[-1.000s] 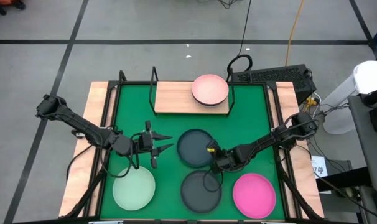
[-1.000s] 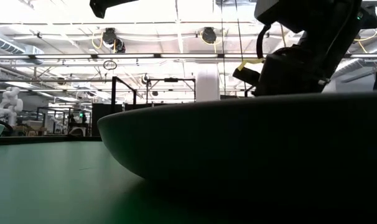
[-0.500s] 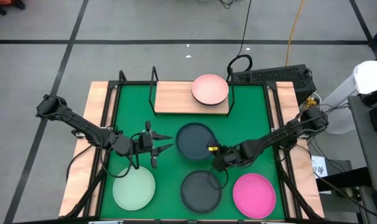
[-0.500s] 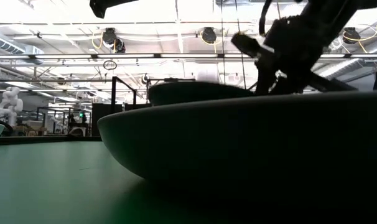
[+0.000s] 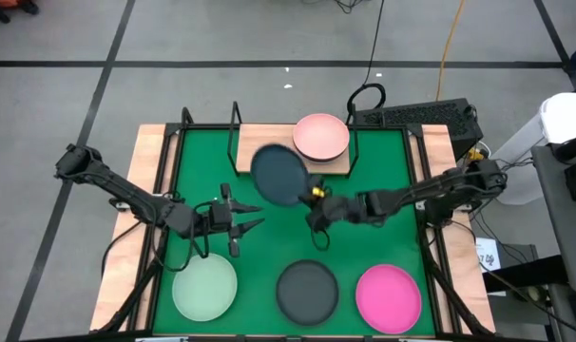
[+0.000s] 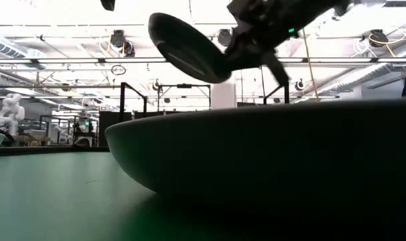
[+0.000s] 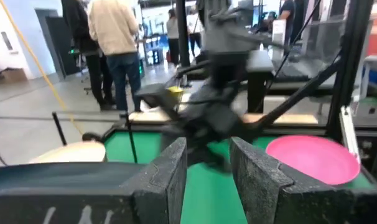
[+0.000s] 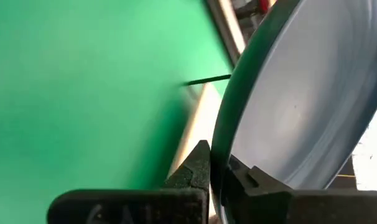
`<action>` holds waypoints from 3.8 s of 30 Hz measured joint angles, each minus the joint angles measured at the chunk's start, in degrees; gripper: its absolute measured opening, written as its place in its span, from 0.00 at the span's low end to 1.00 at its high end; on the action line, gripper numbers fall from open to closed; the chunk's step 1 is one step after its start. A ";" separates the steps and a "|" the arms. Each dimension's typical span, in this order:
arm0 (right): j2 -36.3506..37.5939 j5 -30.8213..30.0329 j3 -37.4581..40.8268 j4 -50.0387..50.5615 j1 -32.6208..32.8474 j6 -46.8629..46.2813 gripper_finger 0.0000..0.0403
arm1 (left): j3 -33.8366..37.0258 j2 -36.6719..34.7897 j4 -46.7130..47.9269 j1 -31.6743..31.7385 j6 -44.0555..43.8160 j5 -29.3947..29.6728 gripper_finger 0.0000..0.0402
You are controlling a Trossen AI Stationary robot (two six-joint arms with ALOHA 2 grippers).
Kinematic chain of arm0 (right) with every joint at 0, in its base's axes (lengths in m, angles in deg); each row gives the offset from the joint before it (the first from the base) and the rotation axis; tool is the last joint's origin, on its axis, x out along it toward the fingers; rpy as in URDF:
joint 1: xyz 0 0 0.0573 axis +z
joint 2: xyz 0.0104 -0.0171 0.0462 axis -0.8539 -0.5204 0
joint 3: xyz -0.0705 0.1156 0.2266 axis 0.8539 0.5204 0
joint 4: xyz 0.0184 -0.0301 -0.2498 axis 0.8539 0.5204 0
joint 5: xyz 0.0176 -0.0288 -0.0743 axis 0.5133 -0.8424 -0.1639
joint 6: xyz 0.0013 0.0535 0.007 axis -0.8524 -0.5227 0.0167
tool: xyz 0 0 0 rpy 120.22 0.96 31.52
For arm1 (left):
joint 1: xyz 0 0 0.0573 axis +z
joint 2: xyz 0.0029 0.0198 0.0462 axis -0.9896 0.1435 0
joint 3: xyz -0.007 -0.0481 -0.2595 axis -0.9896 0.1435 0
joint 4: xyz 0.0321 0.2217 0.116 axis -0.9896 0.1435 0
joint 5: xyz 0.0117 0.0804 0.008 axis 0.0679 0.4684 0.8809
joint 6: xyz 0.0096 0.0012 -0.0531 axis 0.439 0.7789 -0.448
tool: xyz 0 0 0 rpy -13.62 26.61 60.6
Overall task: Place and stack plates onto a shelf
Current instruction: Put the dark green plate on the shelf, then stack the gray plate on top of the dark green plate on the shelf
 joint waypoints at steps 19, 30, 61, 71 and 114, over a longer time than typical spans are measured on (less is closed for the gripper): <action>-8.50 19.97 -14.38 -4.26 -19.17 5.04 0.00 | -0.87 -8.00 -8.43 1.53 31.15 31.82 0.32; -17.63 20.64 -19.39 3.91 -22.01 4.16 0.00 | -0.85 -22.93 13.16 1.91 23.42 31.78 0.17; -25.46 26.08 -19.41 -4.17 -27.10 1.55 0.01 | -0.81 -28.17 29.12 3.50 3.53 28.57 0.16; -25.48 25.94 -19.39 -3.83 -27.09 -0.05 0.01 | -0.81 -28.17 29.12 3.43 2.92 28.57 0.16; -3.22 28.50 -19.09 30.25 -12.08 -20.58 0.16 | -0.79 -28.15 29.36 3.43 0.24 23.46 0.16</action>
